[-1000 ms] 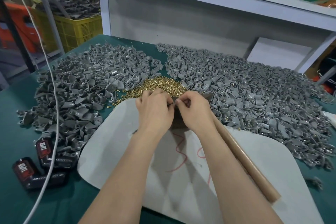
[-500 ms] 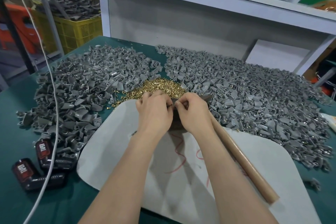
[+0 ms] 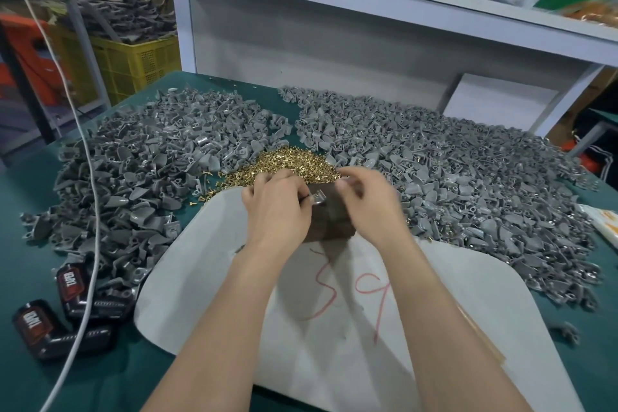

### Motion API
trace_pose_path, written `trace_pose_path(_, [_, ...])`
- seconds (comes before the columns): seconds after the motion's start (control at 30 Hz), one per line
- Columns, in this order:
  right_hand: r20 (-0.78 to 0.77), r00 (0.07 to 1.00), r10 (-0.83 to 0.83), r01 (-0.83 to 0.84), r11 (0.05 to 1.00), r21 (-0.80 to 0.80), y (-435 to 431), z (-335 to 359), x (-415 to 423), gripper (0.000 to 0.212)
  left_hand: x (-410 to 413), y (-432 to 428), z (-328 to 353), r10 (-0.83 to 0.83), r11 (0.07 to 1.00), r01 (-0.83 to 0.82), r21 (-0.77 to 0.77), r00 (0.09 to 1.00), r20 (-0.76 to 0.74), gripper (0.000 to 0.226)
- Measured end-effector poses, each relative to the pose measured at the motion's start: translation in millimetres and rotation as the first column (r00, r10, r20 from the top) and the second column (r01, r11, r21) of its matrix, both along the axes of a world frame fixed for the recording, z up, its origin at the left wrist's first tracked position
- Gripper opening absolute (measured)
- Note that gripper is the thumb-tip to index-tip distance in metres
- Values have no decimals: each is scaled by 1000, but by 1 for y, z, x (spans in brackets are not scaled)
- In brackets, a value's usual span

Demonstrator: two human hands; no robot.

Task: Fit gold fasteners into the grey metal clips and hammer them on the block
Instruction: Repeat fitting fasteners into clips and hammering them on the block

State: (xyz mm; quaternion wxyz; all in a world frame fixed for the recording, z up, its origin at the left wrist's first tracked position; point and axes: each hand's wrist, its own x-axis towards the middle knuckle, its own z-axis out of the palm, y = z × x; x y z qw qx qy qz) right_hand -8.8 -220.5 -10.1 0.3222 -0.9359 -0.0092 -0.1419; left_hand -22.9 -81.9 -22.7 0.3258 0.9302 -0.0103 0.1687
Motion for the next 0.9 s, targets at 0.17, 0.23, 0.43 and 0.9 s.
trace_pose_path(0.17, [-263,899,-350,205,867,-453,-35,-12,-1,35,2,-1,-1,2,1000,-2,-14,1000,1,10])
trace_pose_path(0.23, [-299,897,-324,159,871,-465,-32,-10,1,27,2,-1,-2,7,1000,-7,-10,1000,-1,8])
trace_pose_path(0.43, [-288,931,-227,173,965,-199,-40,10,4,23,2,-1,-2,14,1000,-14,10,1000,-16,7])
trace_pose_path(0.9, [77,988,136,-118,971,-209,-7,26,-49,33,4,-2,-2,26,1000,-26,17,1000,0,12])
